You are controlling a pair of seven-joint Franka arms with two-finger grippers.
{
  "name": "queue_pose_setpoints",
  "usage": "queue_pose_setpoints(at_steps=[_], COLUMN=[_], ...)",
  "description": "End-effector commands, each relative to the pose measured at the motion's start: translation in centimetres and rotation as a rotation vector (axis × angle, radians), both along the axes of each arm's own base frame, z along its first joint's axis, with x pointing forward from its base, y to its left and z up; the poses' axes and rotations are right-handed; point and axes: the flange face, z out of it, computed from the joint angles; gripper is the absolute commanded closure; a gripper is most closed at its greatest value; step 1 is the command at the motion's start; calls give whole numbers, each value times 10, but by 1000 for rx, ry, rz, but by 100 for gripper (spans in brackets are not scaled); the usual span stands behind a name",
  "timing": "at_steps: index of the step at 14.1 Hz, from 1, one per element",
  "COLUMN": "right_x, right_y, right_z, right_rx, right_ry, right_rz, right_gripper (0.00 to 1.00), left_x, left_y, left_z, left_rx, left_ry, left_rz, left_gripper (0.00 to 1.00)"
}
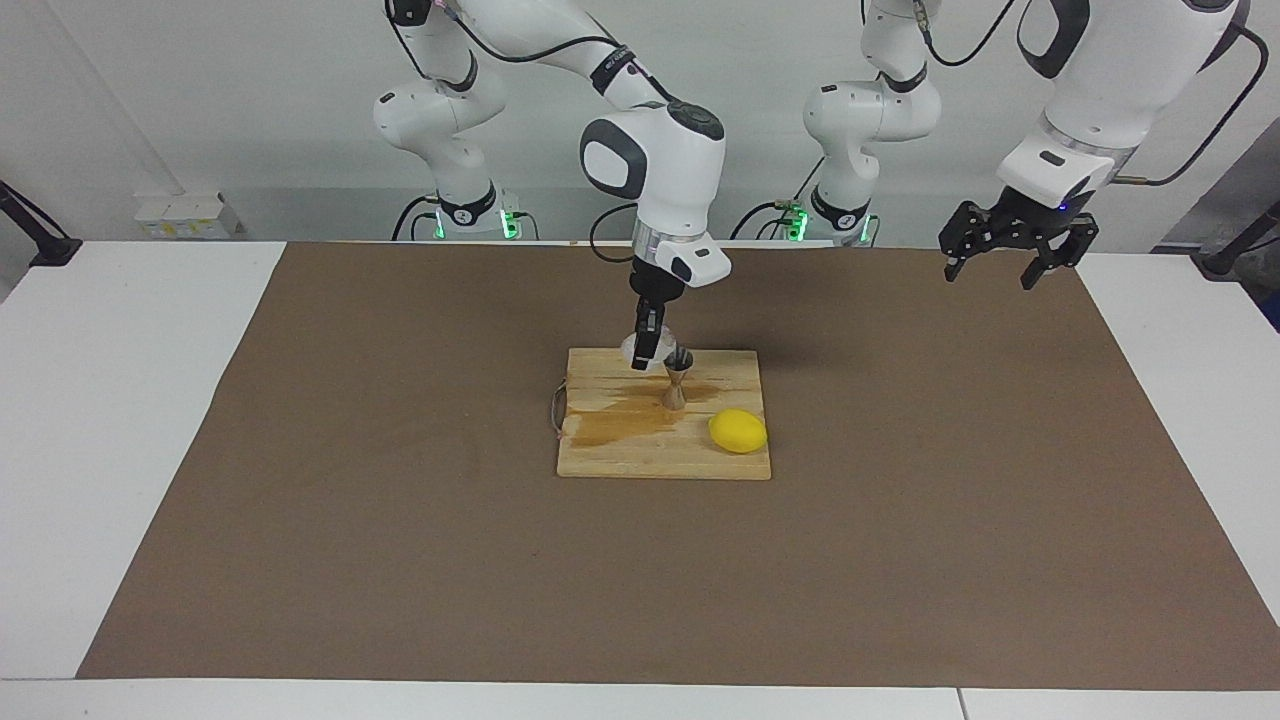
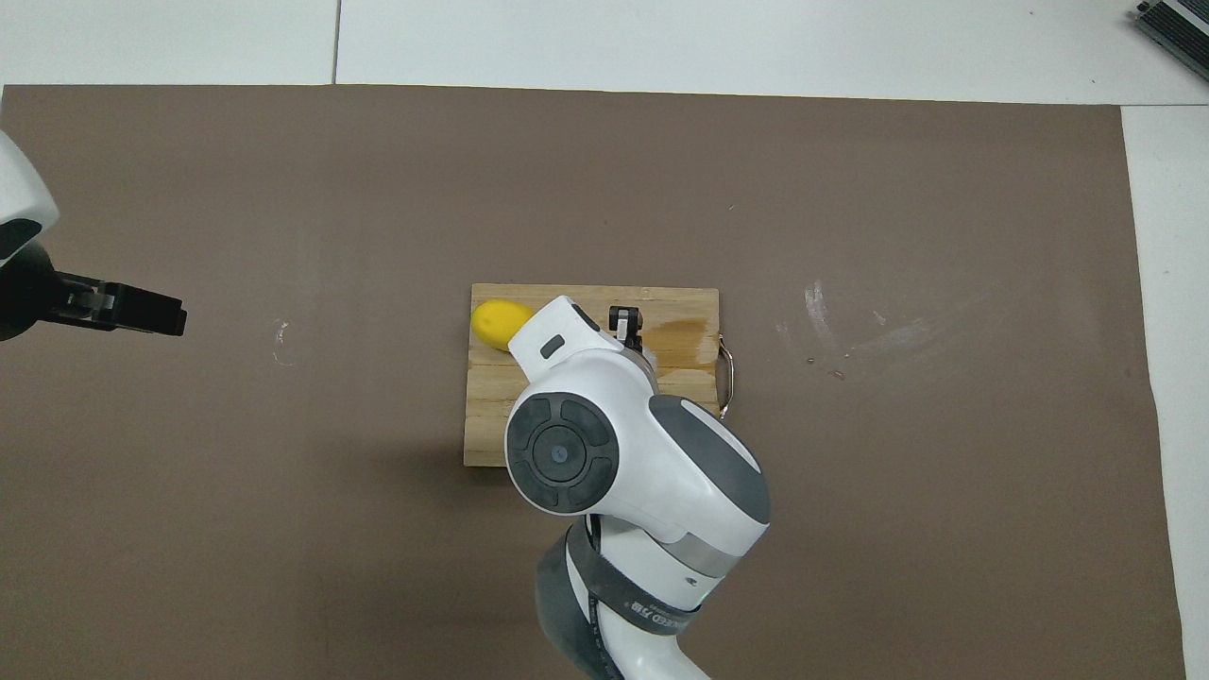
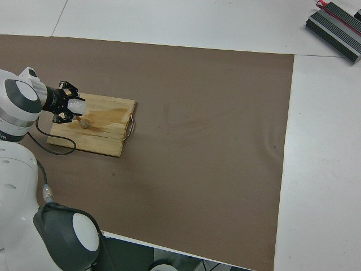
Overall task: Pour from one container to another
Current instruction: 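Tilt the glass cup upright and carry it beside the board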
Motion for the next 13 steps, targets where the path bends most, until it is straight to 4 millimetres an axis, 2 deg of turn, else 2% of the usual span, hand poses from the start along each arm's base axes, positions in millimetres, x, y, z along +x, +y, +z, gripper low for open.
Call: queue_pose_setpoints(at_steps=[1, 4, 7, 10, 12, 13], right_x=[2, -1, 4, 8, 18, 18], right_y=[-8, -11, -32, -44, -66, -69], right_z=[7, 16, 26, 23, 22, 23], right_rx=[31, 79, 105, 154, 195, 213], right_ry=[4, 32, 53, 104, 133, 144], right_rz=[-21, -35, -41, -61, -79, -65], right_gripper=[81, 82, 82, 82, 82, 82], left_x=[3, 3, 3, 4, 4, 4], left_y=[-2, -3, -6, -7, -7, -7], left_z=[0, 0, -1, -3, -3, -3], left_rx=[-6, -6, -6, -6, -6, -6], left_ry=[-10, -10, -8, -5, -5, -5], left_rz=[-5, -7, -13, -13, -13, -13], left_gripper=[0, 0, 0, 0, 0, 0])
